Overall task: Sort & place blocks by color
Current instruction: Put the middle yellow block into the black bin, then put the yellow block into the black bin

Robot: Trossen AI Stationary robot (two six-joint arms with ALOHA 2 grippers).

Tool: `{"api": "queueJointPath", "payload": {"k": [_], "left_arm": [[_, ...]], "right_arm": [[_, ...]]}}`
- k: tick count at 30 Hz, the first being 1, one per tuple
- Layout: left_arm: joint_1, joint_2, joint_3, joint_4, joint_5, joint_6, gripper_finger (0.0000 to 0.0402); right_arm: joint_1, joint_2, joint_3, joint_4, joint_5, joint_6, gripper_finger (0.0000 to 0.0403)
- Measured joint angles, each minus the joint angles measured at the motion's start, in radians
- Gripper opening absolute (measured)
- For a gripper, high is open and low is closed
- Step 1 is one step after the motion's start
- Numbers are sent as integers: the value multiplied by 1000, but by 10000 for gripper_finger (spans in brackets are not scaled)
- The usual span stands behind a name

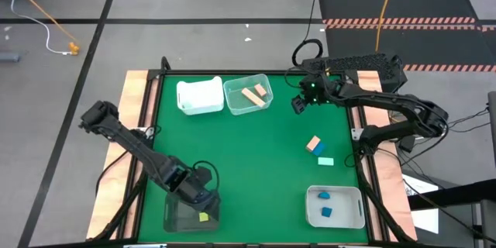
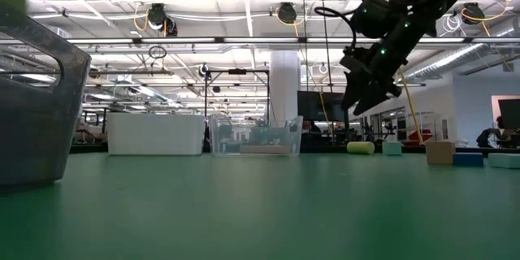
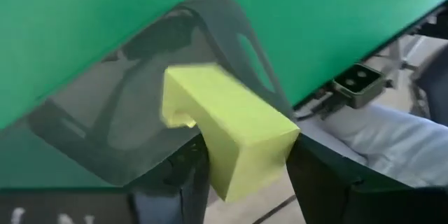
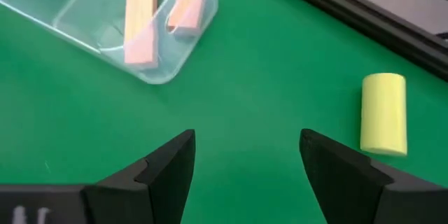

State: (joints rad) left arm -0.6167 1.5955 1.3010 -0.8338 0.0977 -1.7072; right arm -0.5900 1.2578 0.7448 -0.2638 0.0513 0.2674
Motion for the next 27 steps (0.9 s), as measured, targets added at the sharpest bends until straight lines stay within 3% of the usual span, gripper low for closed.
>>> {"api": "queueJointPath", "payload": {"k": [17, 27], "left_arm": [[54, 26, 1, 31, 63, 28, 197], [228, 26, 1, 156, 58, 313, 197]], "right_arm": [[-101, 1, 0, 4, 31, -18, 247], [-137, 12, 0, 11, 26, 19, 247]]}}
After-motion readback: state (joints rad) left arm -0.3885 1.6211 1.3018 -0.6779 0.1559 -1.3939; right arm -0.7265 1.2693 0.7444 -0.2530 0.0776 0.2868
